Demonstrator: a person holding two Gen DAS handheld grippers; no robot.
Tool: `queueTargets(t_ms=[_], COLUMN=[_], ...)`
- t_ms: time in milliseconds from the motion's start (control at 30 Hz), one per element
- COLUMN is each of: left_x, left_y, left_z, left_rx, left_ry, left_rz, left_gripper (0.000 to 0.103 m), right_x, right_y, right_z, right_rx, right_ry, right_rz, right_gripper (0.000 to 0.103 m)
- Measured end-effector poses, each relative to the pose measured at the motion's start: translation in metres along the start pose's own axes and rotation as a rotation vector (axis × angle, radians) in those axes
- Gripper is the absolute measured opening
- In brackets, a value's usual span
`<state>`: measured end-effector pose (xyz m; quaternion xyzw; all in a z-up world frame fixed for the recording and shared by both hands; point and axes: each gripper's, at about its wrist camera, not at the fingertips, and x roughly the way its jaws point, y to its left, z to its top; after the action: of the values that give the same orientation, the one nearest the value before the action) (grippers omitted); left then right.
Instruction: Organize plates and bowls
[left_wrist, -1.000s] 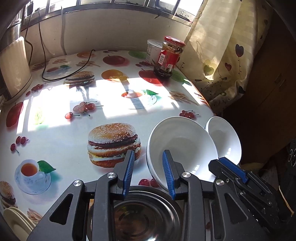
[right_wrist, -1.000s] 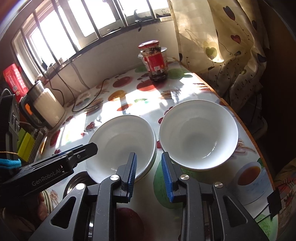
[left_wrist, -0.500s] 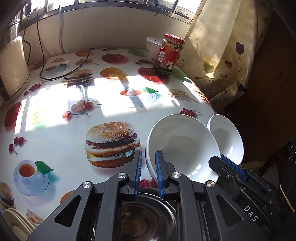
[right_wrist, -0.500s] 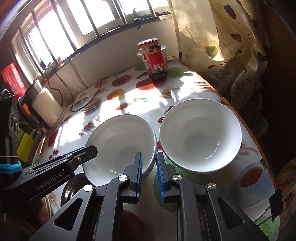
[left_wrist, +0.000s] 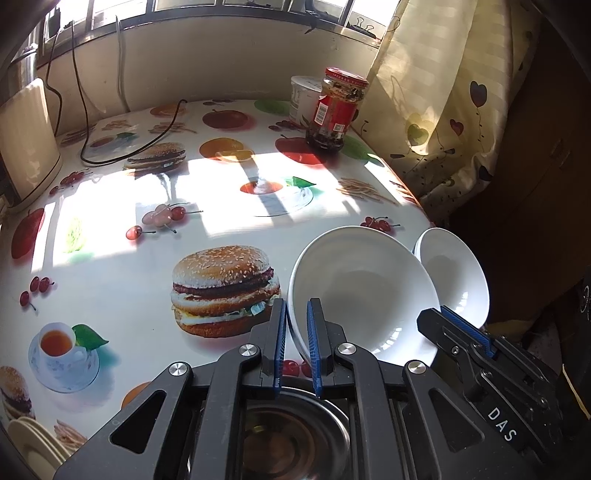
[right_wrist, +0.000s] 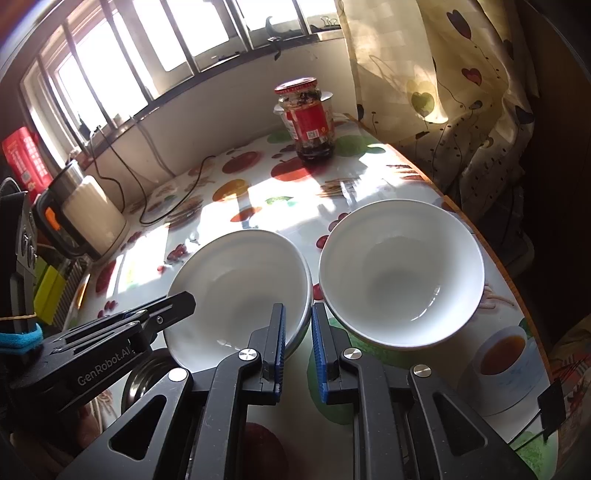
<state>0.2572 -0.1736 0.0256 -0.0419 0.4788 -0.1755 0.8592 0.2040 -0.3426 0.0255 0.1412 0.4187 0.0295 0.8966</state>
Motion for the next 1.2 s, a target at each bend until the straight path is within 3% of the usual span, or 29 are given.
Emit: queueTargets(t_ms=[567,1200], left_x=[-0.041,-0.085], left_y=[-0.003,0.011], left_z=[-0.002,-0.039], left_rx=[0.007,-0.021], left_ry=[-0.076,-0.111], left_rz=[-0.003,0.0], left_gripper=[0.012,0.012], right_x=[-0.034,-0.071], right_y=[0.014,0.043], right_z=[0.003,-0.024], right_rx=[-0.017,-0.053], right_ry=[-0.068,-0.081], right_rz=[0.023,0.055], right_gripper=[0.014,0.014])
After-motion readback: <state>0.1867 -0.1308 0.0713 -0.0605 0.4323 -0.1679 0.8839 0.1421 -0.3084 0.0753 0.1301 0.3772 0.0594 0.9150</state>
